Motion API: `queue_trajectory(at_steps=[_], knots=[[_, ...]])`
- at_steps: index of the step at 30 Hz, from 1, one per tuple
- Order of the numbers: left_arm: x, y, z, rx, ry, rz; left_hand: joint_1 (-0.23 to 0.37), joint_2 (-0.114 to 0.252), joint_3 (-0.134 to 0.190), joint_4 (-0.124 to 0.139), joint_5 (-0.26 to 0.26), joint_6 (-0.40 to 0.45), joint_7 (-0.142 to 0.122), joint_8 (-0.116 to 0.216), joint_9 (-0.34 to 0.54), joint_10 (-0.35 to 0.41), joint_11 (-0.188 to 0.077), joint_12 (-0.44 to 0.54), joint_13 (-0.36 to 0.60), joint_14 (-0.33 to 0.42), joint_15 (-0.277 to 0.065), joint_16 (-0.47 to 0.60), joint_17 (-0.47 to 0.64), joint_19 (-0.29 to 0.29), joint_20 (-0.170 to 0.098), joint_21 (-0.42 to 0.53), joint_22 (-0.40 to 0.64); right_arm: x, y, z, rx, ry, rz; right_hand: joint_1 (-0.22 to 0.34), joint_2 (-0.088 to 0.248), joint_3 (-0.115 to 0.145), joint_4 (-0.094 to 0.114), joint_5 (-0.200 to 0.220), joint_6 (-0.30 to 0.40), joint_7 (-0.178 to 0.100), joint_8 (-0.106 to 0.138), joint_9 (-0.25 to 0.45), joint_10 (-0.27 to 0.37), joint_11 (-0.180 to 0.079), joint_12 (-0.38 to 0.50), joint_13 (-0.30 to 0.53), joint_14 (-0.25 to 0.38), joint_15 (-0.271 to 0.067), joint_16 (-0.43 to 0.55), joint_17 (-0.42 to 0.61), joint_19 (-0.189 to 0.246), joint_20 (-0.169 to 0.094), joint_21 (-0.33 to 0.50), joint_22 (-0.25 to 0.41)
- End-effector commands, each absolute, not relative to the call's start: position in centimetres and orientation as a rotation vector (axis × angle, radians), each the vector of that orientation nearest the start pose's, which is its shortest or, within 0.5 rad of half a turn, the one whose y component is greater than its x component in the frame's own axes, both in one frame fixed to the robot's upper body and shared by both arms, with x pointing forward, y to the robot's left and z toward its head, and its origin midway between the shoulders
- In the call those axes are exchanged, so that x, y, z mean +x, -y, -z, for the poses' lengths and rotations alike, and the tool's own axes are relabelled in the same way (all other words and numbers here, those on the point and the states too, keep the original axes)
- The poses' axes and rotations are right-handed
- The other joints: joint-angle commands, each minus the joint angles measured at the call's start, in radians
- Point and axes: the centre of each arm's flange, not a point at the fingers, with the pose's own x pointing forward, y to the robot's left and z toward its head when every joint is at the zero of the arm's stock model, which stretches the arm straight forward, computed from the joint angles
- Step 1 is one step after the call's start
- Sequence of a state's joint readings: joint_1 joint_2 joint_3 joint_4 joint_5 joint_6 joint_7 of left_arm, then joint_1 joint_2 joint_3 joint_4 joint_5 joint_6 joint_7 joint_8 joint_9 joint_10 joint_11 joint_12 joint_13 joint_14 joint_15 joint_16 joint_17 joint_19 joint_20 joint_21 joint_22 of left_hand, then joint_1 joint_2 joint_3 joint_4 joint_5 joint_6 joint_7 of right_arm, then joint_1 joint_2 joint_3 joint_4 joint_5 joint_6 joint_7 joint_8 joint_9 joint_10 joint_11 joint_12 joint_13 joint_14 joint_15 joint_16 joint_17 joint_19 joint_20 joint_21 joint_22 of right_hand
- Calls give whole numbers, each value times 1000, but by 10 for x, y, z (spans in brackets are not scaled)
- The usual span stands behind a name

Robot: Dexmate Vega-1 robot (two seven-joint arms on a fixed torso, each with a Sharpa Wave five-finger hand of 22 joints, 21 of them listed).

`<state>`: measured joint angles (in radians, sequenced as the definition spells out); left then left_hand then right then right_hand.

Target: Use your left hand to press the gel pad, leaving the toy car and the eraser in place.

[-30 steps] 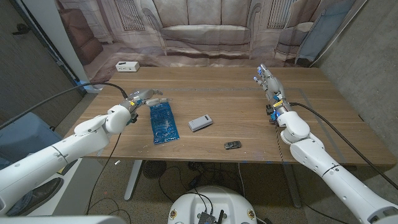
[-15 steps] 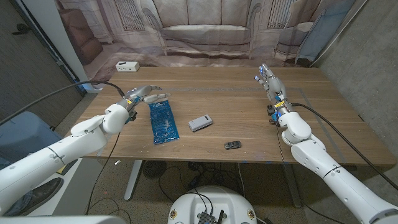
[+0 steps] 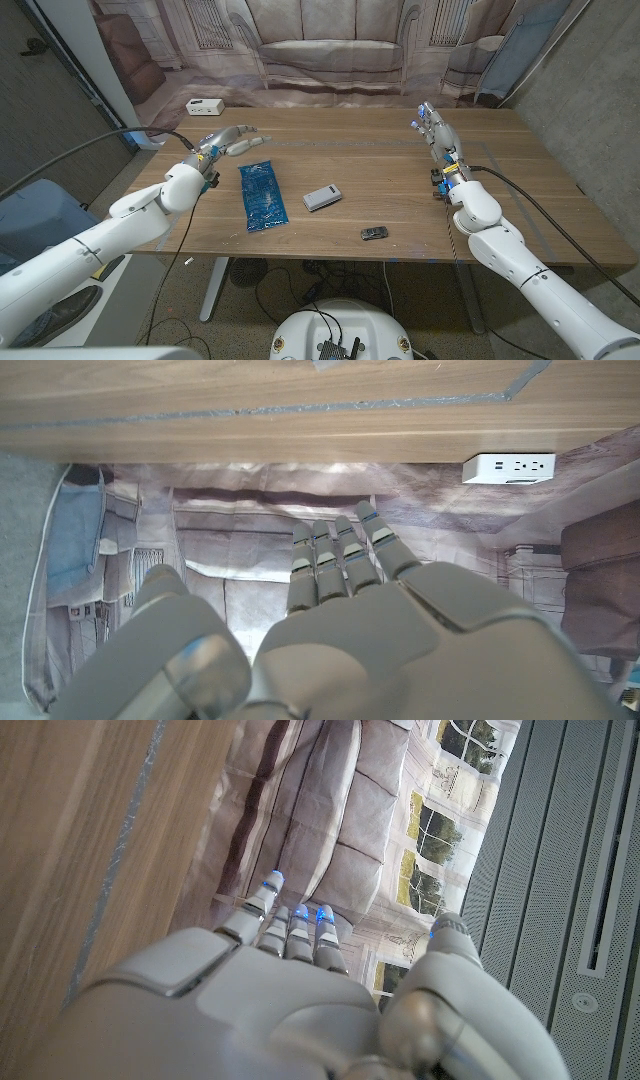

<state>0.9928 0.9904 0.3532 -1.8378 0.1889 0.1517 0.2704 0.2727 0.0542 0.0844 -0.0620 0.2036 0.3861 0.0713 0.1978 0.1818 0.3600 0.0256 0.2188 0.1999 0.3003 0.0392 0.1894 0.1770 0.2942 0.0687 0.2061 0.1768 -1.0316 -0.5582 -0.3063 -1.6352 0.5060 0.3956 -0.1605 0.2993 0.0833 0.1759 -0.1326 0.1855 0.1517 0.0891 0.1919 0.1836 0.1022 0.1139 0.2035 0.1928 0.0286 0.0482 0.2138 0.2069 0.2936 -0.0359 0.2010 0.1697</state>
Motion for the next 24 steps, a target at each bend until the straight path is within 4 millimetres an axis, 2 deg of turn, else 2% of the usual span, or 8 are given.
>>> queue_trajectory(at_steps=[1,13,24], knots=[[562,-329,-43,995,726,-221,7,5,4,-3,-1,6,3,-2,2,9,2,5,2,9,1,4,3,5,1,-3,3,572,271,4,18,855,-158,14,0,1,-6,-1,-5,3,-4,3,2,-3,0,2,10,2,5,3,13,-6,6,2],[566,-316,-47,868,777,-192,8,5,4,-5,-1,4,4,-4,2,8,6,4,2,9,1,3,3,3,1,-4,3,570,279,3,0,847,-165,14,-2,-1,-5,-1,-3,5,-2,4,7,0,1,2,6,4,2,4,6,-3,1,1],[564,-303,-45,633,826,-91,8,5,3,-6,-2,5,8,-4,1,8,10,3,2,10,4,3,3,2,3,-5,3,572,289,2,0,853,-203,20,3,2,-6,0,-8,5,-2,4,0,0,-2,2,3,1,1,4,10,-13,0,1]])
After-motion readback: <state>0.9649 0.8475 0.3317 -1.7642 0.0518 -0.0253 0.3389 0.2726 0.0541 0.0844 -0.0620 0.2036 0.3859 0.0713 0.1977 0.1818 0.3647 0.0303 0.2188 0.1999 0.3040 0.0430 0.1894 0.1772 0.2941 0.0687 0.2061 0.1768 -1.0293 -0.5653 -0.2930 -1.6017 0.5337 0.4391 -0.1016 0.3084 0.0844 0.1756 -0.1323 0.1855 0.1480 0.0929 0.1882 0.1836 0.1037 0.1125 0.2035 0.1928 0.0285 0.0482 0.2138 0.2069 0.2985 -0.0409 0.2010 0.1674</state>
